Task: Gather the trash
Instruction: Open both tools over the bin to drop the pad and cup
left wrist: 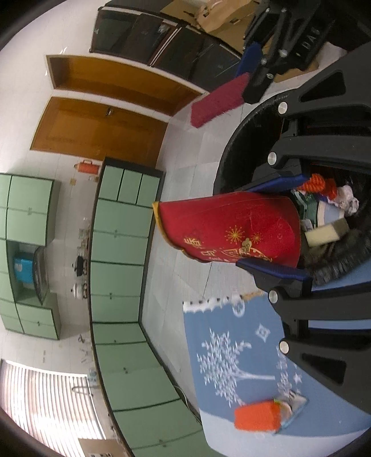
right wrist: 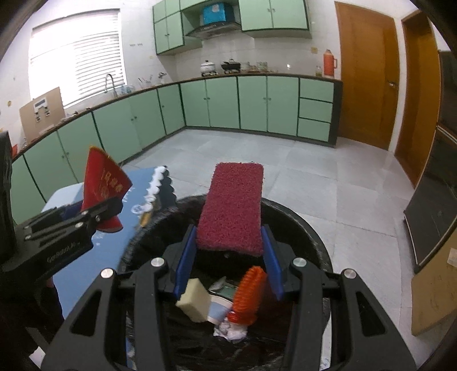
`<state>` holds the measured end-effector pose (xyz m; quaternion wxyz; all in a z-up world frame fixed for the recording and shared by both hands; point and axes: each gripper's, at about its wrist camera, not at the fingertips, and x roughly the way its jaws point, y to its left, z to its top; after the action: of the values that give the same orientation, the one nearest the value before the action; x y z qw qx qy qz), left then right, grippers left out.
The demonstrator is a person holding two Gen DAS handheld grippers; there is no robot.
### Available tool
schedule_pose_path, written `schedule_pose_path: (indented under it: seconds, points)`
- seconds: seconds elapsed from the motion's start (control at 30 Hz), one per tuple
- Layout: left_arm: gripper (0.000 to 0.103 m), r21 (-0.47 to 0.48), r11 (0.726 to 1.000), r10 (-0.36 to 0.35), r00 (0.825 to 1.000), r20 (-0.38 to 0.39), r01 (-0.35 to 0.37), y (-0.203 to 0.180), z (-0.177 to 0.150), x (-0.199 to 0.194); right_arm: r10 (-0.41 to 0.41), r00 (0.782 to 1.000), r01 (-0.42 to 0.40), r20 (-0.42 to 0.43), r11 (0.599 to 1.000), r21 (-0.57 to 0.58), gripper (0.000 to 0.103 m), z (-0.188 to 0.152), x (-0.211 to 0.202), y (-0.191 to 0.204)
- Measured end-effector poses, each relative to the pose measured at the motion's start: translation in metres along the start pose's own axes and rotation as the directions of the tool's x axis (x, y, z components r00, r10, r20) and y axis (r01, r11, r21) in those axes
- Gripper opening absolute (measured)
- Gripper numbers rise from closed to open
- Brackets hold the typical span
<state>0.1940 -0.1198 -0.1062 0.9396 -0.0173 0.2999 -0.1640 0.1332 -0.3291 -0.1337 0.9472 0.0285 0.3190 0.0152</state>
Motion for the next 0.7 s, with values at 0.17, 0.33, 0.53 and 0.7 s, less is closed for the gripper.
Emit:
schedule_pose_path:
  seconds: [0.17,0.33,0.53,0.7]
  points:
    - [0.043,-0.008,0.999,-0.031,0.999,-0.023,0.031,-0.014,0.0,0.021,-0.027,0.999,0.027,-0.024,1.0,0.014,0.043,-0.006,0.015,-0.013]
    - [0.049,-0.013,0.997,-0.08,0.996,-0.045,0.08,-0.023,0.007,0.037,-0.055,0.997,0.055,-0.061,0.998,0.012,0.049,-0.012,0.032,-0.021]
    - [0.075,-0.036,0.99,-0.136,0.989,-0.062,0.134,-0.021,0.01,0.038,-0.099,0.991,0.101,-0.093,0.995,0.015,0.077,-0.027,0.038,-0.029]
    - [0.075,-0.051,0.994,-0.103,0.994,-0.034,0.101,-0.004,0.013,0.023,-0.095,0.992,0.099,-0.078,0.994,0.044,0.087,-0.031,0.03,-0.027]
